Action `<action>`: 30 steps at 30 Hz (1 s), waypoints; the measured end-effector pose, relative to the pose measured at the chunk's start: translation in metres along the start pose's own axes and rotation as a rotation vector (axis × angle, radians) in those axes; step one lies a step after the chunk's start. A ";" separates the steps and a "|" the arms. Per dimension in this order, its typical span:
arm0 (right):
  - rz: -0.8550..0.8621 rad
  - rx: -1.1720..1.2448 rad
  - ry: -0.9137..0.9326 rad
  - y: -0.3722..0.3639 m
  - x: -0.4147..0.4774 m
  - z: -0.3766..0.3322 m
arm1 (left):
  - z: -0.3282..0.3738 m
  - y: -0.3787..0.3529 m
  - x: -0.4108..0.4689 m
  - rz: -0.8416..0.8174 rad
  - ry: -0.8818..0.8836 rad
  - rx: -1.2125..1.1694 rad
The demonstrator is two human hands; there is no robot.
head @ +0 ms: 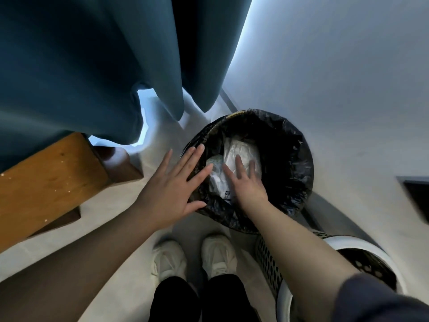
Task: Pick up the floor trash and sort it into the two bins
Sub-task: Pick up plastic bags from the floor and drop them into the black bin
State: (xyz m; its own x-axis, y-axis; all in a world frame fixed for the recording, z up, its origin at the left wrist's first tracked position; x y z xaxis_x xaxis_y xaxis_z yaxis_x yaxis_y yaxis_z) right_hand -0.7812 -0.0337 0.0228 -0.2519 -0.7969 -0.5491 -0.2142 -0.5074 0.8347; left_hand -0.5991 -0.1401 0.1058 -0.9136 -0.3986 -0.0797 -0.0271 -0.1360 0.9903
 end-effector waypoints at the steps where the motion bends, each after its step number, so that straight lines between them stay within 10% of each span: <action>1: -0.030 -0.020 0.010 -0.007 0.009 -0.002 | -0.001 -0.003 -0.001 0.030 -0.003 0.001; 10: -0.137 -0.136 0.080 0.043 -0.008 0.002 | -0.001 0.023 -0.003 -0.067 0.036 -0.033; 16: 0.029 -0.153 0.259 0.153 -0.090 -0.010 | 0.008 0.114 -0.043 -0.268 0.319 -0.077; 30: 0.133 -0.309 0.806 0.282 -0.199 -0.192 | 0.030 0.266 -0.256 -0.182 0.917 -0.129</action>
State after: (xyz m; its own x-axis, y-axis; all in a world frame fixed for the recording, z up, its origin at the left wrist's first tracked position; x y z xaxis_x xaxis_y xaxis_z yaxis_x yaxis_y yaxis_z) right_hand -0.6103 -0.0810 0.3754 0.5128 -0.7855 -0.3465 0.0646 -0.3672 0.9279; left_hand -0.3845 -0.0465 0.3933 -0.2231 -0.9119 -0.3445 -0.0424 -0.3440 0.9380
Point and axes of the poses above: each hand's wrist, its own x-axis towards the middle knuckle, its own y-axis out of the back of the hand, z = x × y, the point moved 1 cm from there along x, towards the middle knuckle, and after that the axes turned 15 degrees about z, right-handed, at the moved point
